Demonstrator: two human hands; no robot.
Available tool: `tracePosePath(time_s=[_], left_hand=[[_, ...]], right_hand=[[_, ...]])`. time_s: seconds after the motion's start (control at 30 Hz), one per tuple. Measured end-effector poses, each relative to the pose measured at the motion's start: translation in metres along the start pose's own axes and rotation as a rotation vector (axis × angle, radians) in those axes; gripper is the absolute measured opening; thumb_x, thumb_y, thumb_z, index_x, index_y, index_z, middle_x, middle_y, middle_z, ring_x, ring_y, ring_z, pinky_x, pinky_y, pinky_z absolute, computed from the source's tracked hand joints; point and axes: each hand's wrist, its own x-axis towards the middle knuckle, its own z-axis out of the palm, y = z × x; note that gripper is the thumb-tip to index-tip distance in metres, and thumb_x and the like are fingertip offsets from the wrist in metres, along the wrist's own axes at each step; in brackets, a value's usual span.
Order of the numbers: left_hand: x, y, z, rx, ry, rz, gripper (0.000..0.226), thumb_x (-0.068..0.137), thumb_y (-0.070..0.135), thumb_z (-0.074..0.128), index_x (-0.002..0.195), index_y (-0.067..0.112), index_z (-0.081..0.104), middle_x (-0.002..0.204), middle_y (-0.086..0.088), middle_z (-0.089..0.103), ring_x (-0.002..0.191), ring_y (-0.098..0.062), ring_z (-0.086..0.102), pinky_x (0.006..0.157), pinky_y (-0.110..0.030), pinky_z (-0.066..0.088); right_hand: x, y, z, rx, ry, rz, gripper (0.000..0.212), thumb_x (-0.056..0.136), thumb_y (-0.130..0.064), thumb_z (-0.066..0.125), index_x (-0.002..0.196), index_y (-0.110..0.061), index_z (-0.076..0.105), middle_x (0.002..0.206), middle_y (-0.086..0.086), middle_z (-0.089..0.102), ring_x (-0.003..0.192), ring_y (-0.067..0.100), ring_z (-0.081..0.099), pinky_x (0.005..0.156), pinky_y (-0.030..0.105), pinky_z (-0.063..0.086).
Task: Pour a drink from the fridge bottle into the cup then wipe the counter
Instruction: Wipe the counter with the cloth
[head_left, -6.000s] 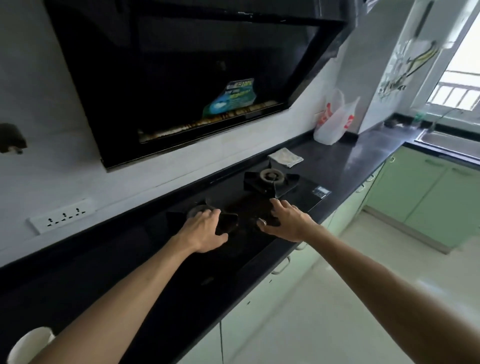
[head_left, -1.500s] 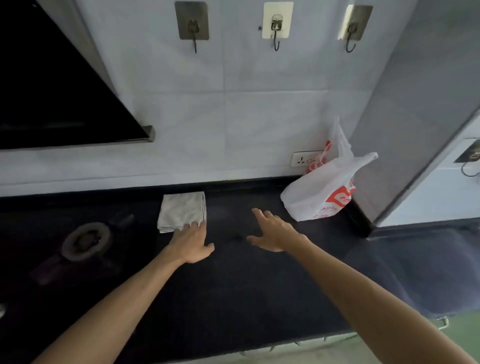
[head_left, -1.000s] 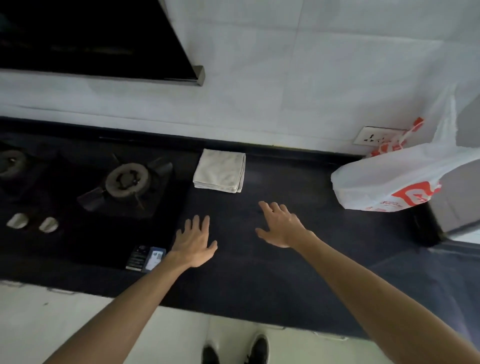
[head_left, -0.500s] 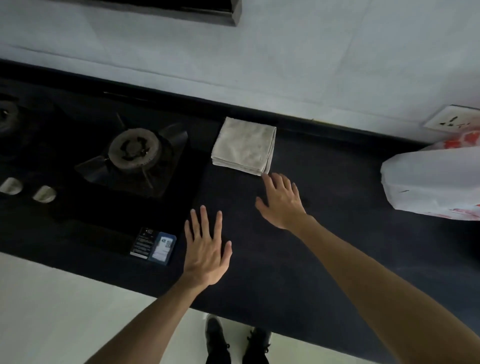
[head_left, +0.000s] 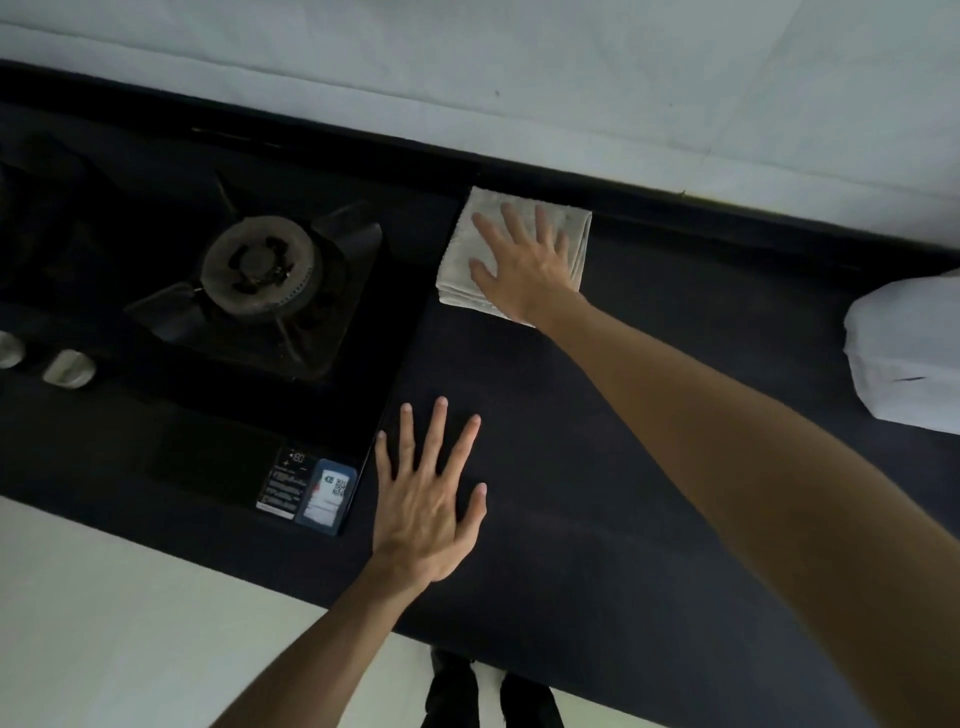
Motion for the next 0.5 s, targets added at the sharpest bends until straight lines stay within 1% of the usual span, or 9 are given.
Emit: tracePosePath(time_s=[0.1,0.17,0.3,0.4,0.5], left_hand=[[0.001,-0.001,0.001,0.003,-0.001,-0.007,0.076,0.092,0.057,0.030,0.160,0.036,0.003,0.168,-0.003,-0.012,0.154,-0.037,-0.011,0.121,-0.063,0.008],[0.001,0.000,0.001,0.003,0.001,-0.007,0.076,0.092,0.057,0.031,0.160,0.036,0.003,0.168,-0.003,-0.012,0.154,-0.037,-0.011,0.121,-0.062,0.008],[0.002,-0.001,0.002,-0.008,0.009,-0.004,0.076,0.092,0.057,0.033,0.160,0.036,0.004,0.169,-0.003,-0.011,0.154,-0.036,-0.010,0.122,-0.062,0.007],[0.002,-0.001,0.004,0.001,0.007,-0.011,0.076,0.092,0.057,0.032,0.160,0.037,0.003,0.168,-0.003,-0.012,0.154,-0.036,-0.010,0.122,-0.062,0.007],[0.002,-0.001,0.003,-0.014,0.013,-0.002,0.076,0.092,0.057,0.032,0.160,0.036,0.004,0.169,-0.003,-0.010,0.154,-0.036,-0.008,0.121,-0.063,0.008]], right_hand=[[0.026,-0.007,0.005,-0.055,-0.025,-0.006,0.065,0.101,-0.056,0.029,0.158,-0.034,0.009,0.167,0.006,0.002,0.150,0.044,-0.008,0.118,0.067,0.006],[0.035,-0.008,0.013,-0.075,-0.057,0.019,0.067,0.099,-0.060,0.027,0.158,-0.035,0.004,0.167,0.005,-0.005,0.150,0.042,-0.013,0.116,0.070,0.001],[0.036,-0.005,0.029,-0.114,-0.069,0.062,0.068,0.097,-0.064,0.013,0.158,-0.037,-0.002,0.167,0.003,-0.010,0.150,0.039,-0.018,0.111,0.074,-0.007],[0.030,-0.005,0.032,-0.117,-0.066,0.052,0.069,0.096,-0.065,0.011,0.158,-0.037,-0.003,0.167,0.003,-0.012,0.150,0.039,-0.019,0.110,0.075,-0.007],[0.006,0.001,0.036,-0.122,-0.064,0.020,0.070,0.095,-0.065,0.009,0.157,-0.037,-0.006,0.167,0.003,-0.014,0.149,0.039,-0.020,0.111,0.075,-0.005]])
